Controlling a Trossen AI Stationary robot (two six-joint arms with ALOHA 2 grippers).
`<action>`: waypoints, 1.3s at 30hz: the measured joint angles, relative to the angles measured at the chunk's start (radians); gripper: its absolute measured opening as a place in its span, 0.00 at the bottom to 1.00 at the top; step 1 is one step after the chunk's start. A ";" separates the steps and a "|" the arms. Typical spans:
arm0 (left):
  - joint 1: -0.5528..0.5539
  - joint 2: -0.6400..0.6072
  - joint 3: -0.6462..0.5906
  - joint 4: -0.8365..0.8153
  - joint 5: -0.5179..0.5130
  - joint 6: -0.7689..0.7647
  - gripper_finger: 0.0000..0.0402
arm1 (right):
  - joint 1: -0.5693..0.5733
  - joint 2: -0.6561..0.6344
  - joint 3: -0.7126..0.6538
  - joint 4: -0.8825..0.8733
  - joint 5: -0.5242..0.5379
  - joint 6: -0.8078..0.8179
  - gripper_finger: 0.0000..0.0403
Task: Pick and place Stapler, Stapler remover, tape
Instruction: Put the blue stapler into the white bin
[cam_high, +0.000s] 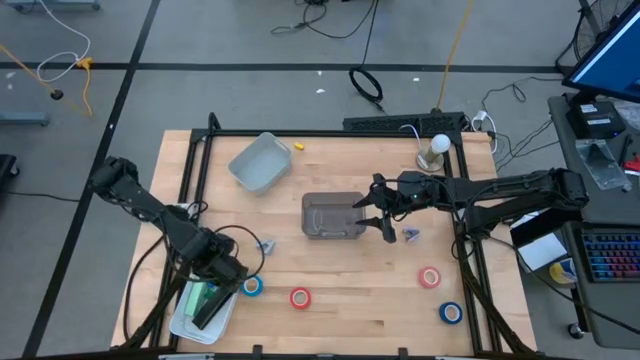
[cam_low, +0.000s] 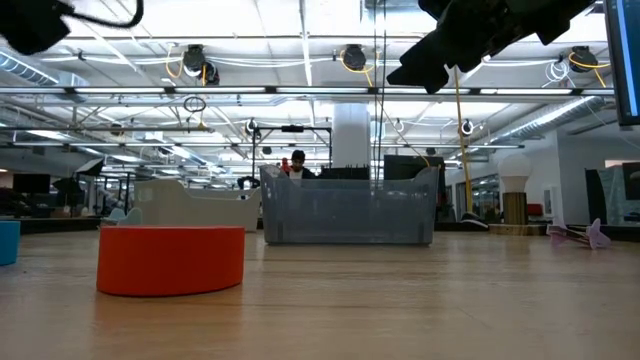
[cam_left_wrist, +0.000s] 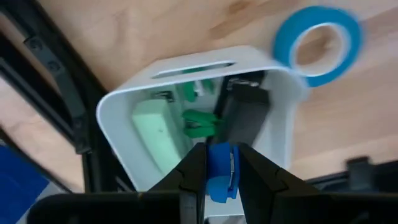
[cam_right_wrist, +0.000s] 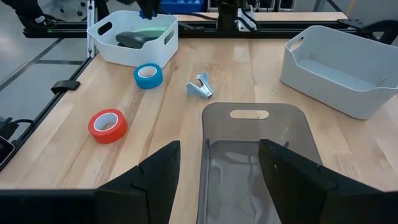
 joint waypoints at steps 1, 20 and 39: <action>-0.001 0.000 -0.018 0.004 0.020 0.003 0.16 | 0.000 0.000 0.000 -0.001 0.000 0.000 0.52; -0.018 -0.001 -0.265 0.290 0.072 0.039 0.16 | 0.000 0.000 0.000 -0.001 0.000 0.001 0.51; -0.019 -0.001 -0.293 0.320 0.071 0.013 0.39 | 0.000 0.000 -0.001 0.006 0.000 0.020 0.51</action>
